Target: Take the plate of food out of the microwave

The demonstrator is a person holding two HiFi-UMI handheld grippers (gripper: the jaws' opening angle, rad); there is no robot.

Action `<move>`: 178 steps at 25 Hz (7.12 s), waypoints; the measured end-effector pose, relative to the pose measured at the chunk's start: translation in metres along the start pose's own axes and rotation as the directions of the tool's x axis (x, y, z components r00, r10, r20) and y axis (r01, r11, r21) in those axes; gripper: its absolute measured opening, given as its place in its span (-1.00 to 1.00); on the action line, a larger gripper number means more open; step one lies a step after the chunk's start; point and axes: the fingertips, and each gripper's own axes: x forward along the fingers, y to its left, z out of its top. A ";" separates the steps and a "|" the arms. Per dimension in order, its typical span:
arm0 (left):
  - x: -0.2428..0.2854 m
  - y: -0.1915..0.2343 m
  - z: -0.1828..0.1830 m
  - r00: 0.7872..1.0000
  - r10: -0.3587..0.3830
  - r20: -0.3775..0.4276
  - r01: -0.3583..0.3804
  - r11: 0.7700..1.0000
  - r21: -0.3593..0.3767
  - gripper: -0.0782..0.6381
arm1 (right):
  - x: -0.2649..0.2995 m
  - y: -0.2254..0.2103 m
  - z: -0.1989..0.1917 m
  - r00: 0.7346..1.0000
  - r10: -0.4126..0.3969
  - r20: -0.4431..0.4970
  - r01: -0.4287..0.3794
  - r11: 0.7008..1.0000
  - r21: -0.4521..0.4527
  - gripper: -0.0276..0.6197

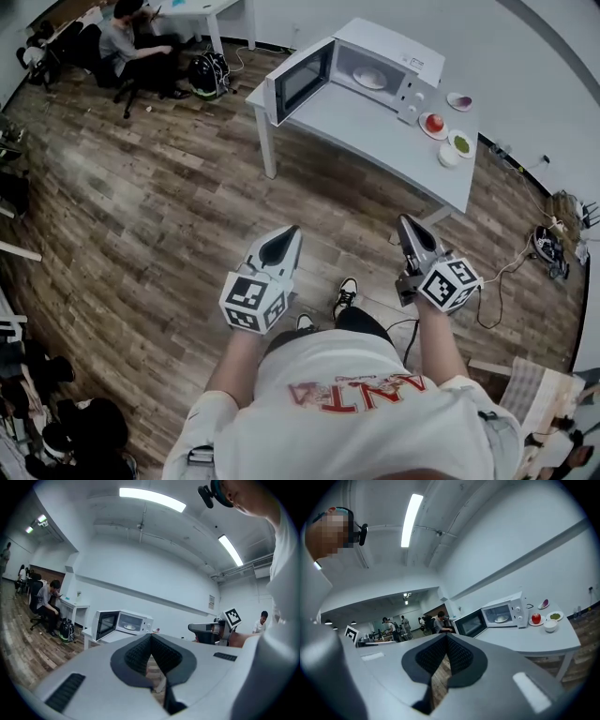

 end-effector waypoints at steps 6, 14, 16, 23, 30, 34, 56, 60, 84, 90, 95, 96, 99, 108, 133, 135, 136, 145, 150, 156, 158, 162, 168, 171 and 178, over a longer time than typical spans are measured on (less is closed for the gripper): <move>0.018 0.024 0.009 1.000 0.015 0.020 -0.015 1.000 -0.012 -0.76 | 0.042 -0.005 0.004 0.999 0.040 -0.019 -0.040 0.999 -0.006 -0.91; 0.064 0.048 0.037 0.999 0.041 0.030 -0.041 0.999 0.014 -0.76 | 0.089 -0.039 0.029 0.998 0.070 -0.003 -0.070 0.998 0.003 -0.91; 0.083 0.050 0.044 0.999 0.044 0.029 -0.045 0.999 0.022 -0.76 | 0.099 -0.056 0.035 0.998 0.069 -0.003 -0.069 0.997 0.017 -0.91; 0.171 0.049 0.067 0.998 0.046 0.031 -0.048 0.998 0.044 -0.76 | 0.127 -0.137 0.066 0.998 0.054 0.016 -0.055 0.997 0.060 -0.91; 0.267 0.046 0.074 0.999 0.054 0.008 -0.054 0.998 0.045 -0.76 | 0.142 -0.226 0.087 0.999 0.030 0.011 -0.031 0.994 0.107 -0.91; 0.312 0.044 0.072 0.998 0.066 -0.015 -0.065 0.997 0.053 -0.76 | 0.149 -0.272 0.086 1.000 0.008 -0.013 -0.006 0.991 0.134 -0.91; 0.445 0.123 0.080 0.993 -0.058 -0.102 0.063 0.997 0.050 -0.76 | 0.268 -0.334 0.071 0.995 -0.092 -0.050 0.103 0.948 0.300 -0.91; 0.465 0.158 0.079 0.988 -0.095 -0.121 0.100 0.994 0.033 -0.76 | 0.320 -0.351 0.065 0.985 -0.162 -0.054 0.169 0.893 0.417 -0.91; 0.525 0.207 0.034 0.922 -0.274 -0.274 0.269 0.961 -0.057 -0.76 | 0.461 -0.502 -0.029 0.852 -0.522 0.036 0.162 0.330 0.930 -0.72; 0.522 0.215 0.028 0.920 -0.269 -0.284 0.260 0.963 -0.069 -0.76 | 0.470 -0.514 -0.032 0.837 -0.544 0.054 0.126 0.289 0.949 -0.73; 0.515 0.219 0.024 0.920 -0.261 -0.293 0.248 0.965 -0.083 -0.76 | 0.477 -0.516 -0.034 0.840 -0.541 0.046 0.128 0.280 0.951 -0.82; 0.515 0.220 0.024 0.921 -0.259 -0.292 0.245 0.966 -0.083 -0.76 | 0.477 -0.515 -0.033 0.844 -0.534 0.050 0.123 0.284 0.951 -0.85; 0.515 0.220 0.025 0.922 -0.258 -0.289 0.244 0.966 -0.082 -0.76 | 0.475 -0.513 -0.034 0.853 -0.520 0.052 0.109 0.275 0.955 -0.86; 0.512 0.217 0.024 0.919 -0.257 -0.300 0.244 0.966 -0.079 -0.76 | 0.467 -0.506 -0.036 0.860 -0.505 0.070 0.073 0.257 0.964 -0.85; 0.489 0.179 0.035 0.926 -0.243 -0.288 0.249 0.968 -0.017 -0.76 | 0.411 -0.458 -0.015 0.921 -0.362 0.140 0.008 0.378 0.926 -0.86; 0.488 0.168 0.035 0.926 -0.249 -0.286 0.256 0.967 -0.013 -0.76 | 0.393 -0.446 -0.020 0.931 -0.341 0.133 0.006 0.378 0.926 -0.86; 0.486 0.164 0.035 0.926 -0.249 -0.284 0.257 0.966 -0.009 -0.76 | 0.384 -0.440 -0.022 0.935 -0.330 0.130 0.003 0.374 0.927 -0.86; 0.468 0.119 0.036 0.933 -0.250 -0.259 0.260 0.966 0.006 -0.76 | 0.284 -0.413 -0.068 0.945 -0.321 0.067 0.047 0.336 0.941 -0.86; 0.458 0.087 0.031 0.930 -0.264 -0.257 0.277 0.961 0.016 -0.76 | 0.228 -0.424 -0.096 0.915 -0.400 0.044 0.084 0.296 0.952 -0.86; 0.444 0.066 0.025 0.931 -0.259 -0.257 0.274 0.961 0.026 -0.76 | 0.173 -0.455 -0.121 0.869 -0.495 0.001 0.152 0.270 0.951 -0.86; 0.440 0.061 0.024 0.932 -0.262 -0.252 0.277 0.960 0.027 -0.76 | 0.163 -0.466 -0.128 0.856 -0.516 -0.015 0.167 0.250 0.954 -0.86; 0.435 0.054 0.024 0.937 -0.246 -0.246 0.262 0.965 0.032 -0.76 | 0.152 -0.484 -0.135 0.838 -0.545 -0.023 0.166 0.215 0.962 -0.86; 0.436 0.045 0.021 0.942 -0.233 -0.241 0.247 0.969 0.029 -0.76 | 0.146 -0.496 -0.134 0.831 -0.553 -0.059 0.189 0.182 0.965 -0.86; 0.440 0.039 0.019 0.941 -0.235 -0.242 0.248 0.969 0.024 -0.76 | 0.149 -0.496 -0.128 0.853 -0.515 -0.079 0.223 0.224 0.949 -0.71; 0.446 0.024 0.013 0.934 -0.254 -0.251 0.262 0.965 0.000 -0.76 | 0.161 -0.482 -0.126 0.905 -0.337 -0.258 0.394 0.441 0.806 -0.25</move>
